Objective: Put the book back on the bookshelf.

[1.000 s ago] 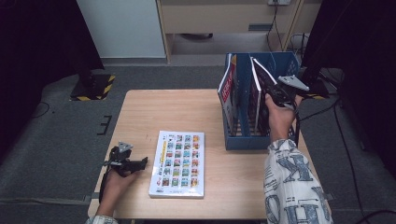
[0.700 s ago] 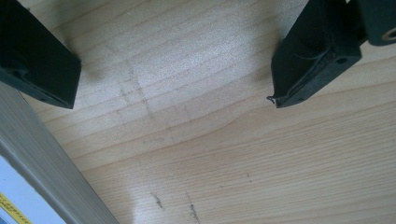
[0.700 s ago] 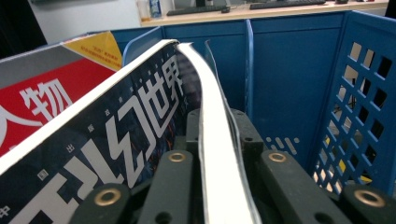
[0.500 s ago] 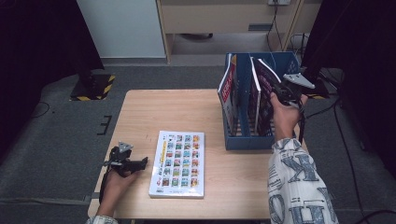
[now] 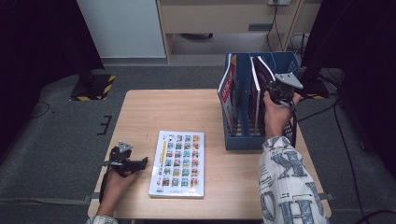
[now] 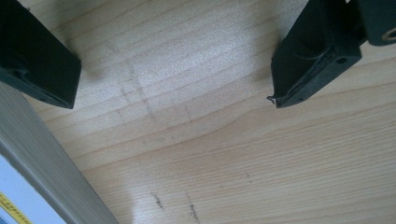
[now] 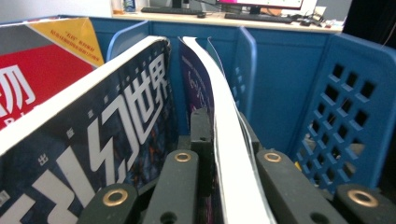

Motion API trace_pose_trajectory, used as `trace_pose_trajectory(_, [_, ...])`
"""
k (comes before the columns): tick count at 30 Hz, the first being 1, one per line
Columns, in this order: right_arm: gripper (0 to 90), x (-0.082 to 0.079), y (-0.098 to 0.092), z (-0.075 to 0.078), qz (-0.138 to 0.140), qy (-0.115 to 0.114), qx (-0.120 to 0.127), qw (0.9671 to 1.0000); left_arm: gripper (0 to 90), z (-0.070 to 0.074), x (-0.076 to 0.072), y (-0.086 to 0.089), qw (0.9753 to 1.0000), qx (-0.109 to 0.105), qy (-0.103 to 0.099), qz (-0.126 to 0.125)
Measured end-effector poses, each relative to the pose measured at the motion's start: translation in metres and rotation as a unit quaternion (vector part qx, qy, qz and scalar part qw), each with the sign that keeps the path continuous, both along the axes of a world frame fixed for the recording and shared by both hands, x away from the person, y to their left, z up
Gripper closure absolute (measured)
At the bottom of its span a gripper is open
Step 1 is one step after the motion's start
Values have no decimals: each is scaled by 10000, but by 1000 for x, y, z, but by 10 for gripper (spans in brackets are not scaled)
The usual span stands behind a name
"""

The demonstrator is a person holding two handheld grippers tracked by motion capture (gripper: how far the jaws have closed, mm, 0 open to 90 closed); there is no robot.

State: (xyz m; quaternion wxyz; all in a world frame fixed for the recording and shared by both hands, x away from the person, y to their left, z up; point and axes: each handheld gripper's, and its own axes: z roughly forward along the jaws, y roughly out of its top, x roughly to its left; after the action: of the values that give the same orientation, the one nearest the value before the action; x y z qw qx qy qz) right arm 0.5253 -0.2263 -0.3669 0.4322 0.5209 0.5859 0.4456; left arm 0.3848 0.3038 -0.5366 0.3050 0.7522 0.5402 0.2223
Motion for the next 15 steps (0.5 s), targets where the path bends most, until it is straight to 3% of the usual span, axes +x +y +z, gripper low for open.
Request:
trace_pose_trajectory(6, [809, 0, 3, -2, 218, 8, 116, 9997, 7, 0, 0, 0, 10000, -2, 1, -3])
trace_pose_trajectory(8, [739, 0, 5, -3, 383, 77, 263, 9989, 7, 0, 0, 0, 10000, 0, 0, -3])
trace_pose_trajectory(11, [677, -3, 9, -2, 440, 112, 99, 9989, 8, 0, 0, 0, 10000, -1, -2, -11])
trace_pose_trajectory(15, [667, -10, 8, 1, 483, 78, 110, 9987, 8, 0, 0, 0, 10000, -1, -2, -12])
